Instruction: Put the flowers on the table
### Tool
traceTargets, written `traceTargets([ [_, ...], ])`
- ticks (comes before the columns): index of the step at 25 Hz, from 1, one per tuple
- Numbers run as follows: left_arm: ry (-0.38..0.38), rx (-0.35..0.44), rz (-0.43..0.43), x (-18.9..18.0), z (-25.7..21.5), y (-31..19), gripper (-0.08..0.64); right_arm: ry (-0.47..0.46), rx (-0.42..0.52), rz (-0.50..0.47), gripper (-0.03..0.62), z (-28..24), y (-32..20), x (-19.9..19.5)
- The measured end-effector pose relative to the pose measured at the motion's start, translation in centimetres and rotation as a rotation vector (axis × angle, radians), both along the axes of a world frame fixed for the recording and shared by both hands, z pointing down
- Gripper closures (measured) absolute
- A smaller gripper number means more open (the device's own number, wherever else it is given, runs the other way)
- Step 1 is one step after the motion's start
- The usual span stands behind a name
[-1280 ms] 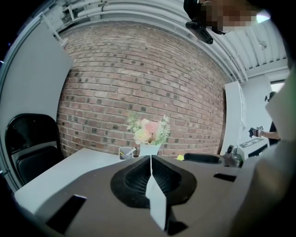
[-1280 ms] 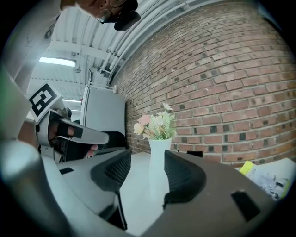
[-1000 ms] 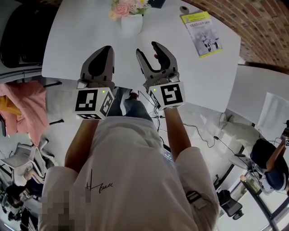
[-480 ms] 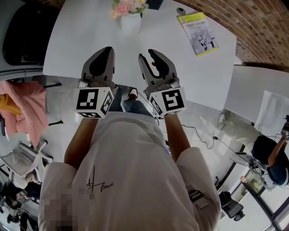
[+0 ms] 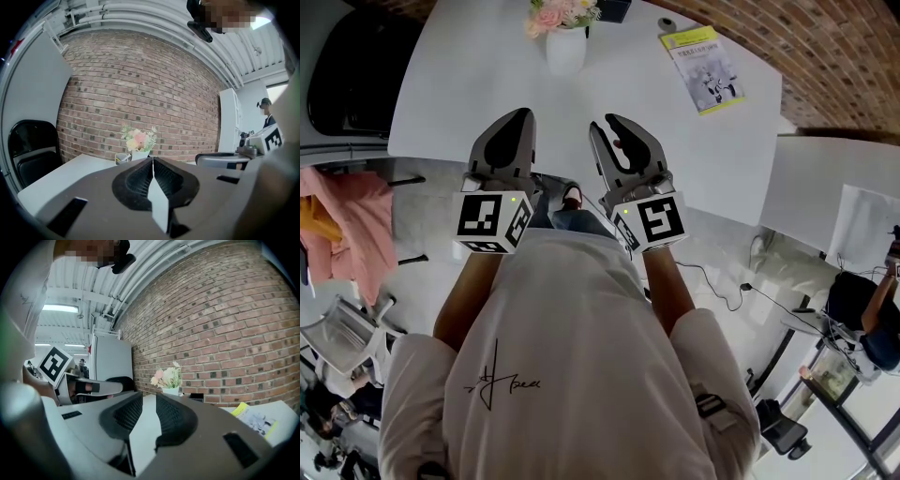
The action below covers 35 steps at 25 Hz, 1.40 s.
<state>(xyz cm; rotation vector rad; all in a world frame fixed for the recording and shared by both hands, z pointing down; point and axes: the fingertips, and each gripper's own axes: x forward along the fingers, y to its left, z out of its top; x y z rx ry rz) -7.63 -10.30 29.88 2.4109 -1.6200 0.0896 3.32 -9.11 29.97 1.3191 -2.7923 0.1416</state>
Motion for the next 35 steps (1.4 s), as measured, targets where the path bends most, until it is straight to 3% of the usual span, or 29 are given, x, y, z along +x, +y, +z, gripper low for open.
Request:
traceTargets([
  [16, 0.025, 0.006, 0.026, 0.8, -1.3, 2.8, 0.549, -0.018, -0.036, 0.038, 0.517, -0.6, 3.0, 2.6],
  [35, 0.037, -0.04, 0.051, 1.1, -0.4, 4.8, 0.549, 0.051, -0.047, 0.04, 0.554, -0.6, 4.1, 3.8],
])
